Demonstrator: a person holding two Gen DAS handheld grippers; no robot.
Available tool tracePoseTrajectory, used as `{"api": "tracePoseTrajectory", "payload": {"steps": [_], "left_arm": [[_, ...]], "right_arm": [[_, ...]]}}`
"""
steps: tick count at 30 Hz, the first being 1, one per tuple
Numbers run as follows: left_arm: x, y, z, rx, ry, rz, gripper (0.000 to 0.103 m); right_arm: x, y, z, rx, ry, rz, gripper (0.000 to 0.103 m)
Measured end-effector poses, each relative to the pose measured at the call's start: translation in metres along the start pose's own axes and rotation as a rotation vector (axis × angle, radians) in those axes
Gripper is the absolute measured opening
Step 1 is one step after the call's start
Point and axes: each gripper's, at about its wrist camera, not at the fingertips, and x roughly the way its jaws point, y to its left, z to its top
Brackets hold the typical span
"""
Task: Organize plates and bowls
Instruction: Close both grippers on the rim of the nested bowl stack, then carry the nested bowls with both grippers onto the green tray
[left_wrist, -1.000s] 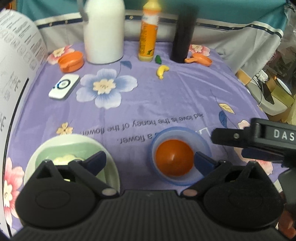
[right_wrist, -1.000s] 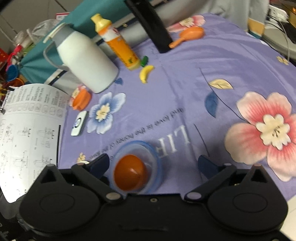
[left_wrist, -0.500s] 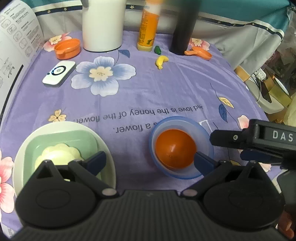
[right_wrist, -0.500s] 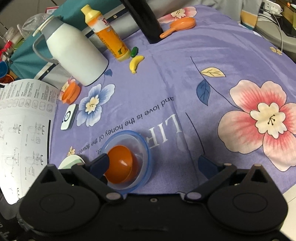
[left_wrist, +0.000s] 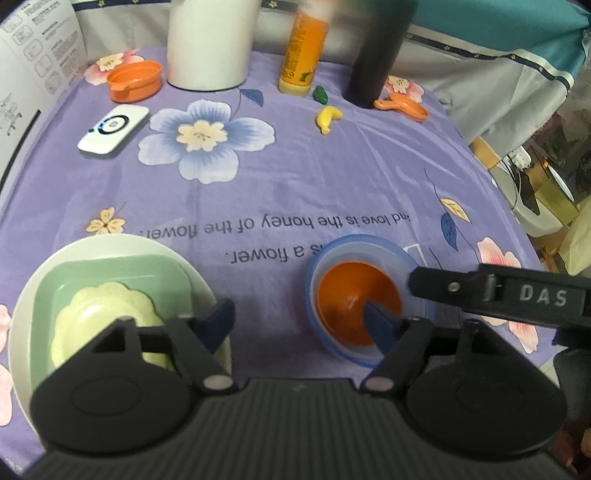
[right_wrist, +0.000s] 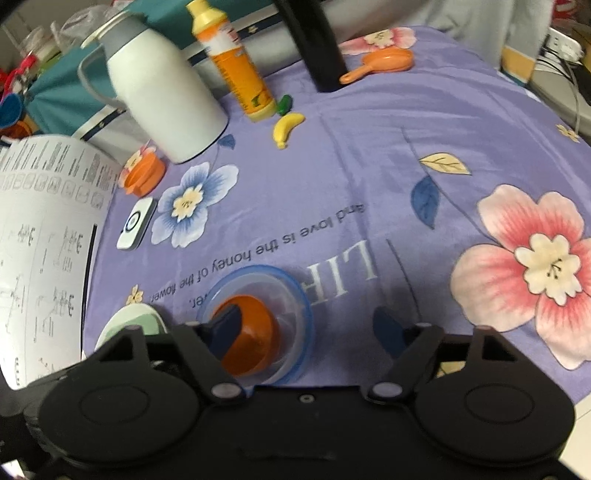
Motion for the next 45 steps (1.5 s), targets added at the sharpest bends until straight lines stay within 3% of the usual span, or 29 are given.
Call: {"api": "tracePoseTrajectory", "payload": {"steps": [5,9,20,23,45], "left_arm": [[0.008,-0.006,-0.002,0.030,0.025,-0.016,0.056],[0.013,-0.009,-0.002,0.045,0.029,-0.007,0.040],[0.027,-0.010,-0.002,0.040,0.064,-0.006,0.040],[0.027,-0.011,-0.001,0.048,0.061,-0.011,0.035],[0.017,-0.005,0.010,0.037,0.074,-0.001,0.030]], "right_arm": [[0.011,0.011,-0.002,-0.042,0.037,0.020,0.054],[0.017,0.013,-0.003,-0.058,0.041,0.013,0.048],[0.022,0.014,-0.003,-0.086,0.042,-0.009,0.040],[0.022,0.017,-0.003,-0.103,0.031,-0.019,0.034],[0.031,0.031,0.011,-0.131,0.072,-0.017,0.033]]}}
